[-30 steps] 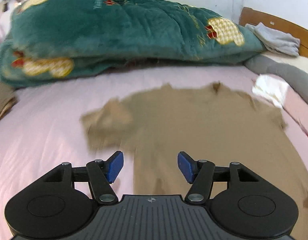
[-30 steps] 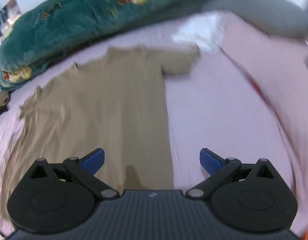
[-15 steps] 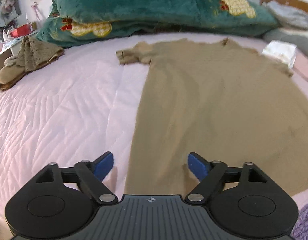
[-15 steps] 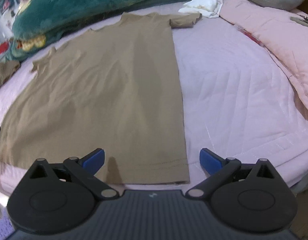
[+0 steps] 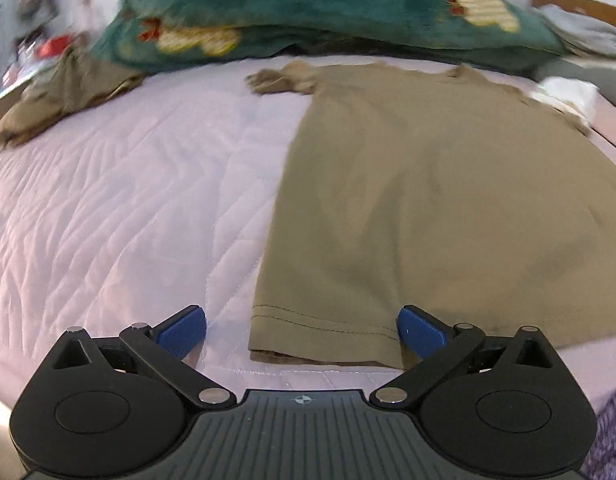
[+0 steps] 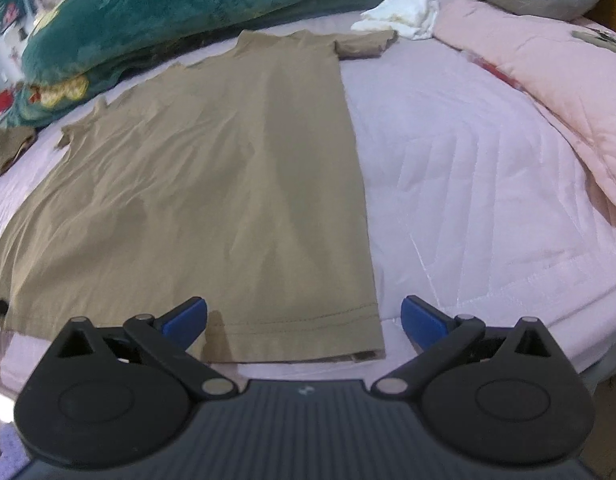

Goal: Fold clothes

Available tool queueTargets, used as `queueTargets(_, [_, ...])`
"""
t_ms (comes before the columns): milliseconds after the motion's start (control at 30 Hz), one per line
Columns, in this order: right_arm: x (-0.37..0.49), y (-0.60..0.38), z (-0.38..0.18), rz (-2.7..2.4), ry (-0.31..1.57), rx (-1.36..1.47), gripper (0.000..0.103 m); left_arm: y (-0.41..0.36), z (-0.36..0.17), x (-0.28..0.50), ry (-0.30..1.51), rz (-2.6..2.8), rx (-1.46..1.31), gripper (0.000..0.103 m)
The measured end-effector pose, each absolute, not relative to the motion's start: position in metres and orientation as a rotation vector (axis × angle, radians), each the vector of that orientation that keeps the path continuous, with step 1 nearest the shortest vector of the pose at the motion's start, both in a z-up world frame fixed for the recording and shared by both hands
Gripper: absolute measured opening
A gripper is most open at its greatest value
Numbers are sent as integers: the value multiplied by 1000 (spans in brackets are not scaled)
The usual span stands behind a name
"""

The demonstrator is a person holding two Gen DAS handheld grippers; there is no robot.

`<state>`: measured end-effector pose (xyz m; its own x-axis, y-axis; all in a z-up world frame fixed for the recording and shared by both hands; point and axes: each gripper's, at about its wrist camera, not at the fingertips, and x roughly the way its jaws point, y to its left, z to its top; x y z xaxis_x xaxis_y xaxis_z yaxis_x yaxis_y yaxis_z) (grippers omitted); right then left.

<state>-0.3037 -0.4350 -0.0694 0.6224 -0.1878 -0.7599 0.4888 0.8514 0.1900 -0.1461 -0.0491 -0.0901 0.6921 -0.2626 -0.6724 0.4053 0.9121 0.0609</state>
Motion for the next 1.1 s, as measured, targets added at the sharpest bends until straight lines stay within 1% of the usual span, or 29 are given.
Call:
queueTargets(67, [-303,-430,-69,-416,815,392,103,-47,-86,-142,707,-412,230,100])
queueTargets(167, [-298,-423,-68,-426,847,362,103,-50,-82,-135,685,-506,233,100])
queueTargets(200, [-295,-422,-67,-430,854,360,103,-53,-84,-130,714,-539,220,95])
queueTargets(267, [-295,-423,-67,-453,842,392,103,-58,-88,-127,725,-580,226,91])
queueTargets(367, [-301,-427,-64,-495,797,507,103,-64,-90,-133,682,-621,257,68])
queueTargets(400, [-303,-430,-63,-499,788,536,103,-62,-89,-134,672,-633,232,48])
queueTargets(433, [-305,-432,-62,-503,780,564,103,-61,-88,-134,666,-643,207,34])
queueTargets(467, [-305,-433,-61,-506,783,574,103,-60,-88,-130,675,-648,171,28])
queueTargets(500, [-306,-434,-60,-506,789,577,103,-56,-88,-125,691,-661,110,10])
queueTargets(567, [-306,-436,-61,-499,805,569,103,-53,-91,-119,740,-669,-9,8])
queueTargets(667, [-304,-439,-61,-482,824,560,103,-41,-90,-124,756,-658,-40,9])
queueTargets(833, [-302,-443,-61,-466,838,554,103,-19,-90,-132,789,-643,-78,5])
queueTargets(967, [-303,-447,-62,-447,829,557,103,-3,-86,-127,788,-668,-91,5])
queueTargets(1067, [-304,-450,-62,-433,823,560,103,1,-78,-121,775,-678,-122,10])
queueTargets(1100, [-304,-451,-62,-429,821,561,103,-2,-78,-118,783,-687,-130,20])
